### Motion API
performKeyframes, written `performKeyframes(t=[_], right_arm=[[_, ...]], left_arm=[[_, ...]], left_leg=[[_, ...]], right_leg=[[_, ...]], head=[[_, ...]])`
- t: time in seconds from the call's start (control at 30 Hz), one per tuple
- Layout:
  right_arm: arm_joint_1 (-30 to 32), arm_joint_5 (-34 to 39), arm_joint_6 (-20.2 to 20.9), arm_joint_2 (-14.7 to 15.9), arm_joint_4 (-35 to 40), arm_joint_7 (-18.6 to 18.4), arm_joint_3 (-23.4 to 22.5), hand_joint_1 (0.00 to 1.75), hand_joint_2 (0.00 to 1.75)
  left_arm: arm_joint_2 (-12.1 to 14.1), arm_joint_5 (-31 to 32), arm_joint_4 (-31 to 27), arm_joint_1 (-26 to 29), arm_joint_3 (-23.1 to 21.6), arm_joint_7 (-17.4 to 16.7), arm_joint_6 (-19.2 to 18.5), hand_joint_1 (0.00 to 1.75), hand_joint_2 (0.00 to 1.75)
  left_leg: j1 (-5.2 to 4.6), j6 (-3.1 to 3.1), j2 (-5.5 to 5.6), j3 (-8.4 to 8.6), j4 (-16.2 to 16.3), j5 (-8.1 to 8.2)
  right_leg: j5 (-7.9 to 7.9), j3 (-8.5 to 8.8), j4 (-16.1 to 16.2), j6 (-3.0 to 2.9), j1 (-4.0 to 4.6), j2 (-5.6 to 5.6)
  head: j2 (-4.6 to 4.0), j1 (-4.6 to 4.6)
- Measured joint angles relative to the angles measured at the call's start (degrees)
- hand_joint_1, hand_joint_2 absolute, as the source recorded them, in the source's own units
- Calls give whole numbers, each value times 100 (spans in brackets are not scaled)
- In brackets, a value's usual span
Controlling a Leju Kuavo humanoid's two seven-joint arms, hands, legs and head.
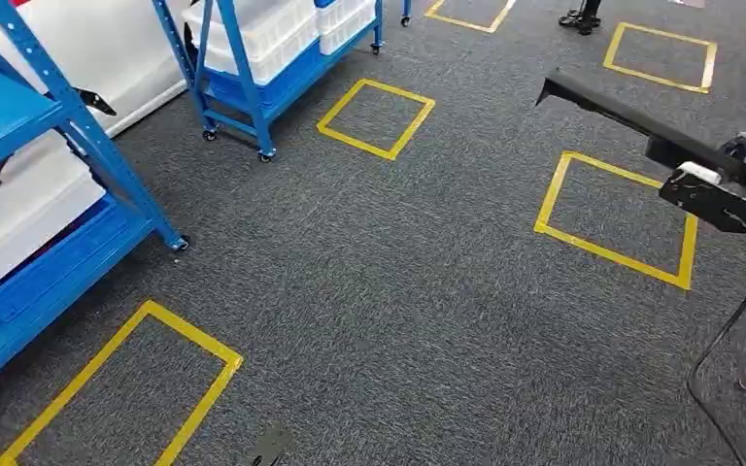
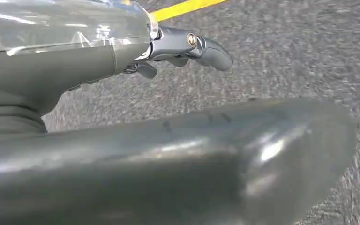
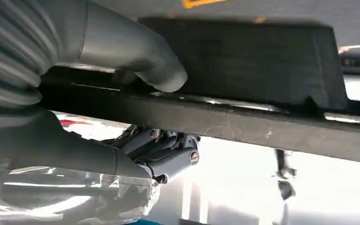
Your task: Take the parts from the cabinet and place them on the table.
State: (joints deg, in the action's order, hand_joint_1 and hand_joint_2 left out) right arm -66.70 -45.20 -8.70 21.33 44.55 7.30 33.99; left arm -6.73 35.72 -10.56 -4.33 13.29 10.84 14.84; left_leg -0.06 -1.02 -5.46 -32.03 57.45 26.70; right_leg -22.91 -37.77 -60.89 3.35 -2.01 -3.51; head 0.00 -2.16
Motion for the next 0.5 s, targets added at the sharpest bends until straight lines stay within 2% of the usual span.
performKeyframes(t=[0.03,0.07,0.13,0.17,0.2,0.23,0.27,0.3,0.33,0.37,0.4,0.43,0.47,0.5], right_arm=[[-86,-4,48,20,20,-15,0,175,175],[-142,-4,105,33,44,-26,2,175,175],[-200,-9,177,109,92,-57,2,175,175],[-240,-7,199,158,111,-61,2,175,175],[-253,0,216,166,168,-61,2,175,175],[-286,7,234,168,199,-76,2,175,175],[-304,22,251,168,212,-85,2,175,175],[-299,42,269,166,218,-87,4,175,175],[-287,46,293,166,227,-85,11,175,175],[-279,53,308,166,225,-87,20,175,175],[-269,66,308,162,225,-85,24,175,175],[-262,79,301,153,223,-74,26,175,175],[-260,81,288,153,223,-65,26,175,175],[-259,81,266,142,223,-61,30,175,175]], left_arm=[[18,22,0,4,0,0,-4,0,0],[18,28,0,8,0,2,-24,0,0],[22,30,0,-2,0,9,-44,0,0],[22,30,0,-13,-2,11,-55,0,0],[22,33,0,-31,-2,11,-70,0,0],[22,33,0,-33,-2,13,-79,0,0],[22,30,0,-26,-2,13,-87,0,0],[22,28,0,-9,-2,11,-87,0,0],[22,26,0,3,-2,11,-87,0,0],[22,26,0,6,-2,11,-87,0,0],[22,26,0,4,-2,11,-87,0,0],[22,28,0,-2,-2,13,-85,0,0],[22,33,0,-5,-2,11,-74,0,0],[24,50,0,0,-2,9,-53,0,0]], left_leg=[[-51,58,-36,-22,40,49],[-58,86,-119,-8,70,75],[-55,139,-242,25,47,93],[-44,173,-311,37,65,115],[-1,218,-107,8,129,203],[24,222,204,-75,346,357],[34,226,378,-260,778,590],[34,231,460,-501,1302,817],[34,232,493,-727,1751,950],[33,224,497,-860,1971,962],[29,195,501,-861,1901,827],[17,149,525,-751,1594,593],[3,97,602,-558,1098,289],[-10,42,789,-338,556,-4]], right_leg=[[-103,52,118,-44,111,-204],[-76,29,139,-149,80,-50],[-91,9,121,-218,120,79],[-75,6,142,-257,103,150],[-66,24,157,-303,80,211],[-64,24,158,-346,77,269],[-67,25,158,-372,83,336],[-67,26,158,-399,95,411],[-65,26,157,-410,116,510],[-61,25,155,-415,130,609],[-61,30,154,-415,142,711],[-61,36,152,-415,150,806],[-60,42,146,-413,152,895],[-59,48,146,-412,149,974]], head=[[0,2],[0,-15],[0,-13],[0,-13],[0,-20],[0,-13],[0,-26],[0,-26],[0,-24],[0,-24],[0,-26],[0,-24],[0,-24],[0,-24]])
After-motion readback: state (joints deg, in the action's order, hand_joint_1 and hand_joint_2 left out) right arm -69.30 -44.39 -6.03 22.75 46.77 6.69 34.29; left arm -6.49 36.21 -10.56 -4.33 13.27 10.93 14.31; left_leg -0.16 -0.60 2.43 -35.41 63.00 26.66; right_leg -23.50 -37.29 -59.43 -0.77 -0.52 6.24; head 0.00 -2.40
